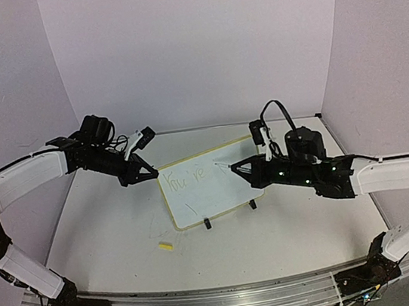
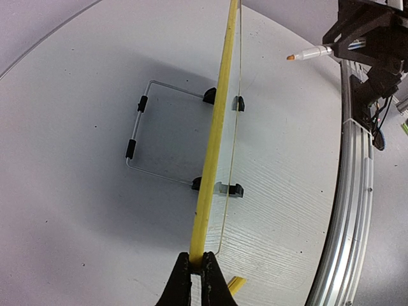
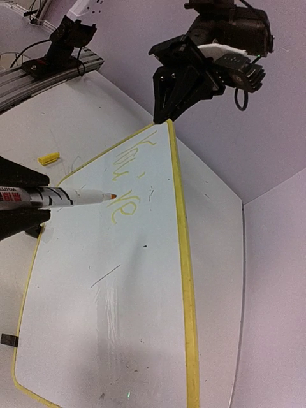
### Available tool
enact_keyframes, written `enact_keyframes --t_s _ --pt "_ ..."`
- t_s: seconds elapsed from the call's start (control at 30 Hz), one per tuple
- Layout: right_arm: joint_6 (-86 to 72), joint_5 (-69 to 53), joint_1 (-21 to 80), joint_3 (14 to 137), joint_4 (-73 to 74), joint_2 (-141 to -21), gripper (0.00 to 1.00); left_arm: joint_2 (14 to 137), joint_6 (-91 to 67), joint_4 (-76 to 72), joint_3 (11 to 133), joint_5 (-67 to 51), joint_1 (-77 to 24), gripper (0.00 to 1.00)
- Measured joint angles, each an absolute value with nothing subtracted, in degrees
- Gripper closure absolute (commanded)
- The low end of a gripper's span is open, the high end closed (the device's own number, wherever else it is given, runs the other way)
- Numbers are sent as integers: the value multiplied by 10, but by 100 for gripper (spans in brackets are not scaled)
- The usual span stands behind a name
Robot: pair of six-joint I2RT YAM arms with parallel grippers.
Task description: Write a sentence on the whiteboard
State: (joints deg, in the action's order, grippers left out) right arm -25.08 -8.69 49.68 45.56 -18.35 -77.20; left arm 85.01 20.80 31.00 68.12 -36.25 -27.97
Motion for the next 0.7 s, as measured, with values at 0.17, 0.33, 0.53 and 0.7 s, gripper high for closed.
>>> enact_keyframes --t_s 0.17,0.33,0.53,0.7 --pt "-244 -125 459 432 -180 -742 100 850 208 310 681 -362 -280 100" --pt "-233 -175 428 425 -175 -739 100 850 208 310 681 -362 -280 100" --pt "-221 -230 396 423 -170 -739 100 850 208 310 681 -362 -280 100" --pt "-212 -246 386 423 -171 -742 100 850 208 310 681 -362 -280 100"
